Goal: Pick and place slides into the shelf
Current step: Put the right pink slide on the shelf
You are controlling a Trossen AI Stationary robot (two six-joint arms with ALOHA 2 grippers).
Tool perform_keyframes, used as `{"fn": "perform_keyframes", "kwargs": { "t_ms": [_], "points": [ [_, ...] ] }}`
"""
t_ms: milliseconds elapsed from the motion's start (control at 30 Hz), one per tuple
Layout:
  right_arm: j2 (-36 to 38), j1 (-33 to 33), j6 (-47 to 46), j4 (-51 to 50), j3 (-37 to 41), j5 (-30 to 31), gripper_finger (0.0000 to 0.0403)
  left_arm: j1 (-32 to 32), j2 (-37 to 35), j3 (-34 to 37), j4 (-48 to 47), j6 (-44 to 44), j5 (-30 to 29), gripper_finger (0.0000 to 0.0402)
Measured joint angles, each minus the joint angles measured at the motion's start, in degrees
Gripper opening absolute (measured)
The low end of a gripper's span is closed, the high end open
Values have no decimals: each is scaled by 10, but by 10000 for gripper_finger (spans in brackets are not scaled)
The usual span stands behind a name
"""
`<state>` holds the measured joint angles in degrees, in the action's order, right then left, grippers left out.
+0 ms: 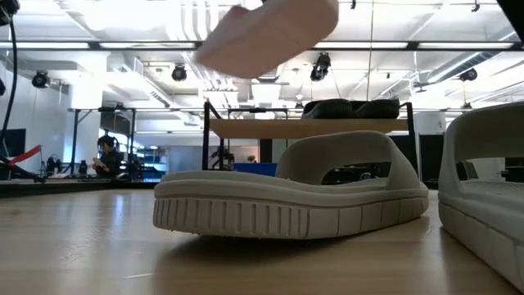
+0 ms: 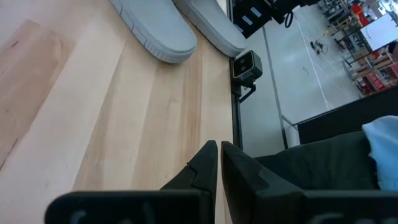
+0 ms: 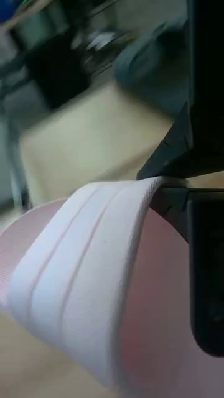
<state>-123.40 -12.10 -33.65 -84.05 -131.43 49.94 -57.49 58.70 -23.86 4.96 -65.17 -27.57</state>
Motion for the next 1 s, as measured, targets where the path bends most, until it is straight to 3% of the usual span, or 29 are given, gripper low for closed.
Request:
{"fn": "perform_keyframes", "kwargs": {
  "t_ms": [133, 333, 467, 567, 733, 1000],
  "points": [
    [3, 50, -136, -62, -1, 54, 12, 0, 0, 0, 1, 0, 0, 6],
    [11, 174, -218, -51, 4, 52, 12, 0, 0, 0, 6, 0, -1, 6],
    [-9, 261, -187, -43, 17, -18, 12, 0, 0, 0, 6, 0, -2, 6],
    [-13, 276, -120, -1, 29, -36, 13, 0, 0, 0, 5, 0, -2, 6],
    [-14, 280, -5, 58, 42, -36, 13, 0, 0, 0, 4, 0, -4, 6],
    [-14, 291, 3, 28, 67, -21, 13, 0, 0, 3, 0, -1, -25, 6]
  ]
}}
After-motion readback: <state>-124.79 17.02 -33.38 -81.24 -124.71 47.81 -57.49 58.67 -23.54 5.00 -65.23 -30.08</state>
